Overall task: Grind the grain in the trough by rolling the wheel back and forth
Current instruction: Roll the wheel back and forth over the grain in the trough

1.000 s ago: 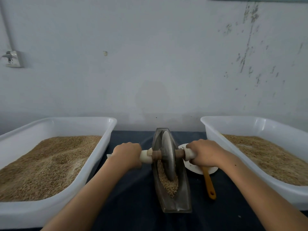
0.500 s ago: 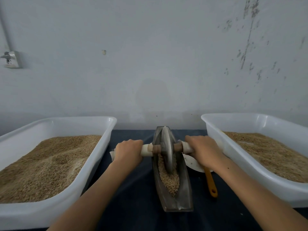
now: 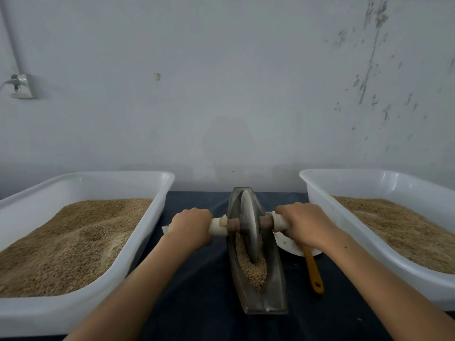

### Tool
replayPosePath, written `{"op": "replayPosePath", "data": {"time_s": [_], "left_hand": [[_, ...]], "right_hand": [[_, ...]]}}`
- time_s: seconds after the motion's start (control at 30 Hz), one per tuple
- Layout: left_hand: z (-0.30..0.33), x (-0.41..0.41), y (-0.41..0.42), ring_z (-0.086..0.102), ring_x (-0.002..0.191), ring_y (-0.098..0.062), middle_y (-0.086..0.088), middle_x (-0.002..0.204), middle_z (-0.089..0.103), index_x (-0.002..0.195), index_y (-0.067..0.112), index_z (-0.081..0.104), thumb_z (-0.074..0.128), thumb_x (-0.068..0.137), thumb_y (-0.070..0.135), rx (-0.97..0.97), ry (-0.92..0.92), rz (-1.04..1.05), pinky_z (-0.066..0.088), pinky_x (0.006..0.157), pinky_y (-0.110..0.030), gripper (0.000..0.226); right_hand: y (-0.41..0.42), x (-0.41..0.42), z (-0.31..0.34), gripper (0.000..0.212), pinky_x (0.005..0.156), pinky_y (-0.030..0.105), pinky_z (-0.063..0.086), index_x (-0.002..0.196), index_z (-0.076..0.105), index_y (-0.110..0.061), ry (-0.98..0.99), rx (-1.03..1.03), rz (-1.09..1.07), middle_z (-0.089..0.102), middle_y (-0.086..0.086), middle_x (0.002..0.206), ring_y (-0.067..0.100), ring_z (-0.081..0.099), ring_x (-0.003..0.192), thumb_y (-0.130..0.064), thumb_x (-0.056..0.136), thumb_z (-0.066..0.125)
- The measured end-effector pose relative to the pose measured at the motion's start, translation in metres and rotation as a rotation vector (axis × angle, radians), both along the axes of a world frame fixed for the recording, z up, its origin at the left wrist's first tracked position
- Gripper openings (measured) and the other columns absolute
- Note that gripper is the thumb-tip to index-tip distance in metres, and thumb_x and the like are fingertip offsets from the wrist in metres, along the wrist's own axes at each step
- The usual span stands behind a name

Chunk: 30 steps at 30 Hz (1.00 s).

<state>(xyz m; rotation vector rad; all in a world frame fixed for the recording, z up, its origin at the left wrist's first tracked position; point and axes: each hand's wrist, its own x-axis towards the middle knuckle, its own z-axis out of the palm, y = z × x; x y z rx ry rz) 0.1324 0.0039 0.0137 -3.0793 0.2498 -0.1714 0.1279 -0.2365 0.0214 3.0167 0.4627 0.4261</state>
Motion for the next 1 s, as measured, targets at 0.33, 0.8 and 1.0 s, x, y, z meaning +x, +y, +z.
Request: {"op": "replayPosePath", "data": {"time_s": [0.33, 0.8, 1.0], "left_hand": [[-0.006, -0.002, -0.004, 0.061, 0.094, -0.020, -0.001, 0.104, 0.063, 0.110, 0.021, 0.055, 0.060, 0.087, 0.026, -0.001, -0.156, 0.026, 0.041, 0.071, -0.028, 0.024], [0.002, -0.003, -0.002, 0.061, 0.095, -0.019, -0.001, 0.106, 0.063, 0.112, 0.019, 0.057, 0.063, 0.084, 0.029, 0.045, -0.044, -0.002, 0.042, 0.074, -0.028, 0.030], [-0.006, -0.003, -0.001, 0.061, 0.093, -0.019, 0.001, 0.104, 0.064, 0.109, 0.023, 0.053, 0.058, 0.088, 0.033, -0.025, -0.204, -0.031, 0.040, 0.071, -0.028, 0.023]], "right_hand": [[-0.001, 0.002, -0.011, 0.015, 0.067, 0.029, 0.031, 0.084, 0.042, -0.028, -0.172, 0.038, 0.030, 0.059, -0.007, 0.089, 0.015, 0.055, 0.081, -0.027, 0.090, 0.056], [-0.002, -0.003, 0.002, 0.013, 0.060, 0.024, 0.032, 0.087, 0.046, -0.031, 0.055, -0.013, 0.013, 0.058, -0.009, 0.086, 0.013, 0.053, 0.077, -0.029, 0.089, 0.058], [0.001, 0.003, -0.014, 0.017, 0.067, 0.027, 0.030, 0.086, 0.041, -0.028, -0.229, 0.023, 0.020, 0.059, -0.008, 0.091, 0.013, 0.049, 0.077, -0.027, 0.091, 0.058]]}}
